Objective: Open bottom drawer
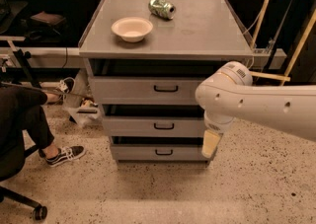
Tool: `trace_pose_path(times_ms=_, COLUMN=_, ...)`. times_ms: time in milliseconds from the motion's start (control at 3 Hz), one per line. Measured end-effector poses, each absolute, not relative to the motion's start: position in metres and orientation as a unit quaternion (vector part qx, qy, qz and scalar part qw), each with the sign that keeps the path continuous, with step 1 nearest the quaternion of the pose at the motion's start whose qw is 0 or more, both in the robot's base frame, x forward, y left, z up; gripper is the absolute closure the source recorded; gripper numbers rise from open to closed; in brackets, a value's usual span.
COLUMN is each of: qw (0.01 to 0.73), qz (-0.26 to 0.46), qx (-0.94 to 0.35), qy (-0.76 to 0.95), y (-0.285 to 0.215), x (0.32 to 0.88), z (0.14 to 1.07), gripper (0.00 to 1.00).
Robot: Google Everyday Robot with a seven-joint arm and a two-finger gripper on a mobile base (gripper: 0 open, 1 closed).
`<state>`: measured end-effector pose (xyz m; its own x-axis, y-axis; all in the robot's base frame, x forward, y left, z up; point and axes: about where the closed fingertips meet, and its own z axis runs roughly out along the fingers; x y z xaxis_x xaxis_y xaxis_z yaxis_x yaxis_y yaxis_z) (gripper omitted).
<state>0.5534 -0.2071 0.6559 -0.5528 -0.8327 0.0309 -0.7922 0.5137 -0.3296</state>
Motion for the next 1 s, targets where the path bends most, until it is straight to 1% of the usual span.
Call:
trace_pose_path(times_ms=333, qw=0.064, qz=-0.145, qx=-0.477, qy=0.865, y=-0.21, x=0.556, z=0.645, gripper=0.0)
trace_pose_path(times_ms=667, qw=0.045, qz=-0.139, qx=-0.528, qy=0.837, y=-0.229, x=0.553, z=0.58, gripper=0.0)
trace_pose_path(times_ms=1000, qw=0.08, qz=-0.101, qx=-0.556, qy=0.821, y=-0.244, x=0.574, z=0.512, gripper=0.0)
